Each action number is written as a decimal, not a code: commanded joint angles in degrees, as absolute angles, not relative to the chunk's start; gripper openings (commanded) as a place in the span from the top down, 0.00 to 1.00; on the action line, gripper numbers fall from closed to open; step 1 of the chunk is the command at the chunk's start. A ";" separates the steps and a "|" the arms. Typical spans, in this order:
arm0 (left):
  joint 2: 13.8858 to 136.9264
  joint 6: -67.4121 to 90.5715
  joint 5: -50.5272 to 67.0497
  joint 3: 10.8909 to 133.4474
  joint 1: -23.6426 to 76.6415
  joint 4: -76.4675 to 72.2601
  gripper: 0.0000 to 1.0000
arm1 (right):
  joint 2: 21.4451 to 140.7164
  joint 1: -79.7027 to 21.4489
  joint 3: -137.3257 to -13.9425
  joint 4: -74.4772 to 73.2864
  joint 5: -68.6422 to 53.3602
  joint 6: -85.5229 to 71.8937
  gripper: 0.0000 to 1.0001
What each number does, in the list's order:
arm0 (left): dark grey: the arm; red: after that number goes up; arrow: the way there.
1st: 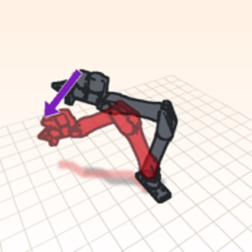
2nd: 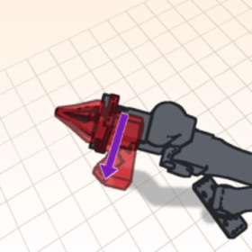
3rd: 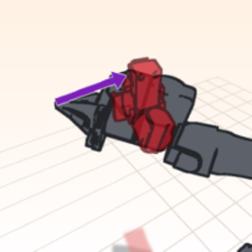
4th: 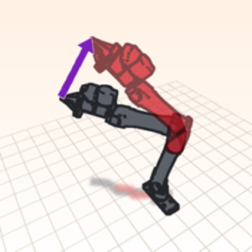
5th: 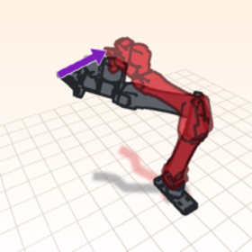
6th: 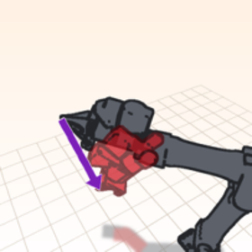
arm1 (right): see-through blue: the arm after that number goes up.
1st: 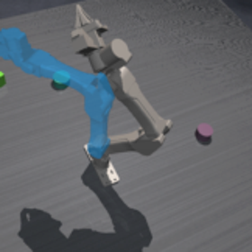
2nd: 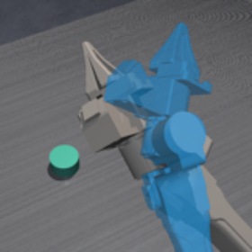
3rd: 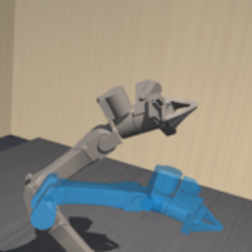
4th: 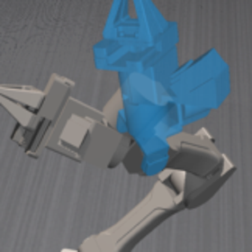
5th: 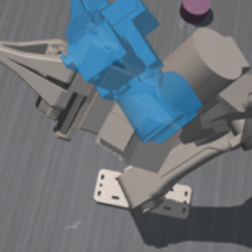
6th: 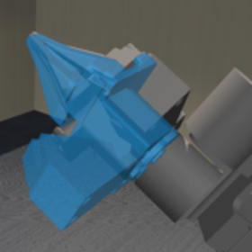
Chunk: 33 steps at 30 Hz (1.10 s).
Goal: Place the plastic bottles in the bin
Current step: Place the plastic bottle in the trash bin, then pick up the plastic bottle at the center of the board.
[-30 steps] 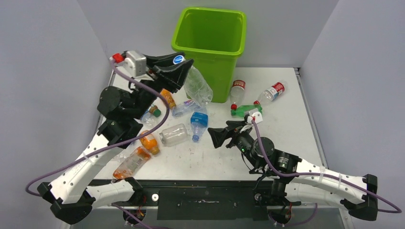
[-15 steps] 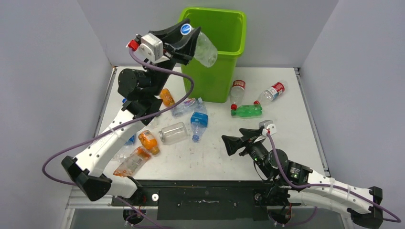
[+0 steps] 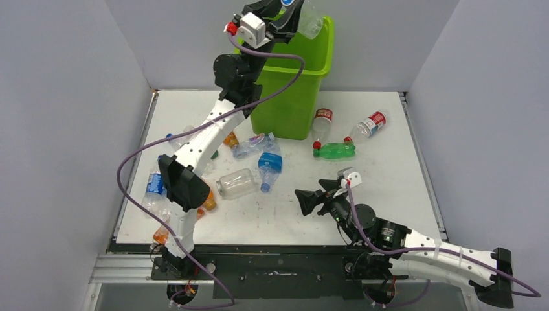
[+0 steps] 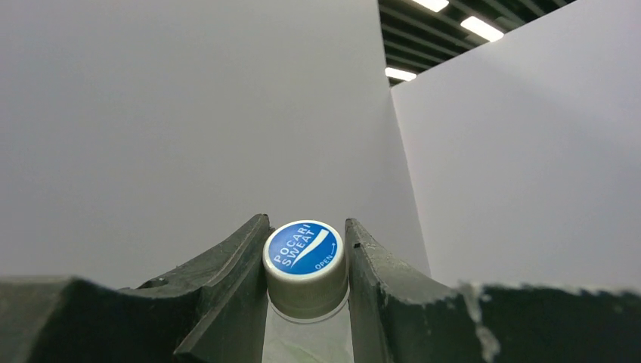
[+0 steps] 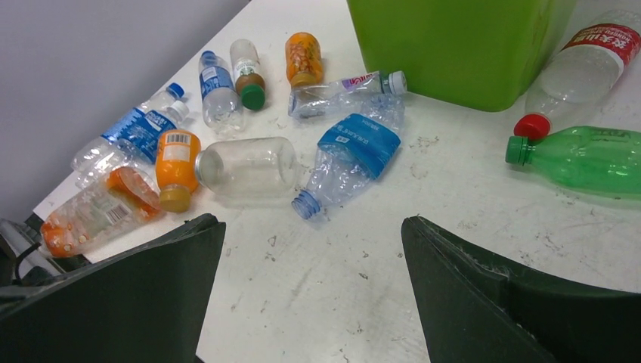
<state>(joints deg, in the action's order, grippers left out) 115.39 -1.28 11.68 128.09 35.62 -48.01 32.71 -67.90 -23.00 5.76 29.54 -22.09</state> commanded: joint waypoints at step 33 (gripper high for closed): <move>65.54 3.51 -26.14 79.52 45.59 3.65 0.04 | 41.97 -67.15 -29.60 6.98 34.36 -24.04 0.10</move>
